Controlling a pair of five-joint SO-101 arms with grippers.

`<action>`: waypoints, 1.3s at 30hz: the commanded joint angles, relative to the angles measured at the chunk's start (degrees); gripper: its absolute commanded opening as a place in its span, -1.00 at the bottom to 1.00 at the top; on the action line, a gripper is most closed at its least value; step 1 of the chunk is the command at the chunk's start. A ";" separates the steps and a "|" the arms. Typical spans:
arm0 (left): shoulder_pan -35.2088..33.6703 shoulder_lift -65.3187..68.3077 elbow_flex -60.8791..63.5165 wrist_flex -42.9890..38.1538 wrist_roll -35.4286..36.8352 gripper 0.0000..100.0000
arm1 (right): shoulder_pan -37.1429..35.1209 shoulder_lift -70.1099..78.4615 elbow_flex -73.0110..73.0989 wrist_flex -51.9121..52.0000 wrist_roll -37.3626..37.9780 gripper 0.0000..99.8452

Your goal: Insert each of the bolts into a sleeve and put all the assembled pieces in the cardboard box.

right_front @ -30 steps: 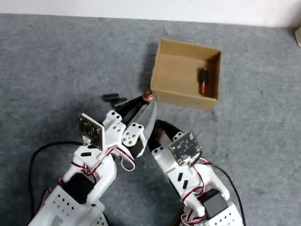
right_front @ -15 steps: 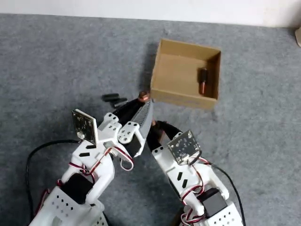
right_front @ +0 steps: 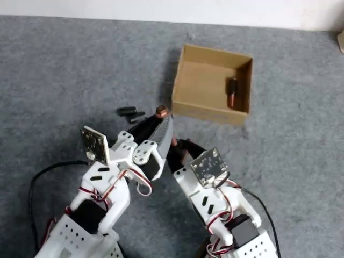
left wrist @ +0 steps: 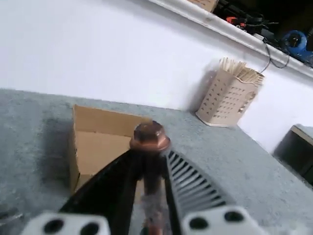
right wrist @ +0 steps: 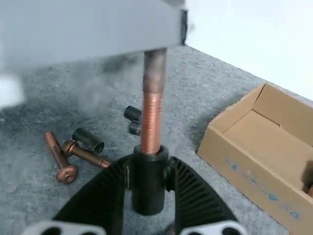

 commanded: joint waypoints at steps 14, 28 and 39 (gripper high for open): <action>1.01 0.75 4.18 0.70 0.88 -0.99 | 0.75 -0.75 -2.86 -0.57 0.26 -0.99; 2.07 0.75 3.12 8.97 0.53 -0.34 | 0.84 -0.75 -2.77 -0.48 0.53 -0.99; -2.42 0.66 -7.60 16.26 0.79 -0.26 | 0.84 -0.75 -2.33 -0.48 0.53 -0.99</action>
